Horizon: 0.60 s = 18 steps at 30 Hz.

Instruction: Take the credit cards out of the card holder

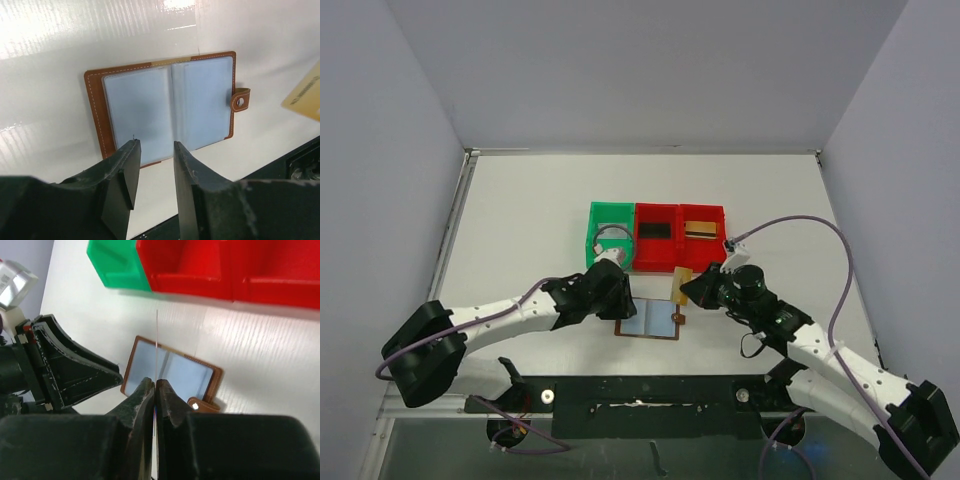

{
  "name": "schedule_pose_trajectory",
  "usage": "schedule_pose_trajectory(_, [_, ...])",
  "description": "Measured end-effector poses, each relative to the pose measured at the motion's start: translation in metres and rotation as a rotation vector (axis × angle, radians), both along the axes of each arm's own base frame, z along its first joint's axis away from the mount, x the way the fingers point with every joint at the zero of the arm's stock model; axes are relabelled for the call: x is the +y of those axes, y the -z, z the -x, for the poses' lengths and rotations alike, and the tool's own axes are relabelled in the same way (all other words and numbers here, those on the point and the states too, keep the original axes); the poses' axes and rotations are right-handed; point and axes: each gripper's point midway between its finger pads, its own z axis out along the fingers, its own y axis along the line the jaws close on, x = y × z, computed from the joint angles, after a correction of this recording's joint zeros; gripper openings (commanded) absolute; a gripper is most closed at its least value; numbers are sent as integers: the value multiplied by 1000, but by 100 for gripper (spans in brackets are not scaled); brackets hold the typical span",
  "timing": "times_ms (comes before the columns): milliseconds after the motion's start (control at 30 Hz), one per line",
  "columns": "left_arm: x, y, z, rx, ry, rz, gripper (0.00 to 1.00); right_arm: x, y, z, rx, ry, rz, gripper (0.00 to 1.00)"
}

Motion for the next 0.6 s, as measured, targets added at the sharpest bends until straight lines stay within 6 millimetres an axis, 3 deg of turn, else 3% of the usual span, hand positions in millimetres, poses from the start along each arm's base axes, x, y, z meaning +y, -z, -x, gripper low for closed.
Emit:
schedule_pose_trajectory(233, [16, -14, -2, -36, -29, -19, 46, -29, -38, -19, -275, 57, 125, 0])
schedule_pose_trajectory(367, [31, -29, -9, -65, -60, -33, 54, -39, -47, -25, -411, 22, 237, 0])
schedule_pose_trajectory(600, [65, -74, -37, -167, -133, -29, 70, -56, -51, -45, -608, -54, 520, 0])
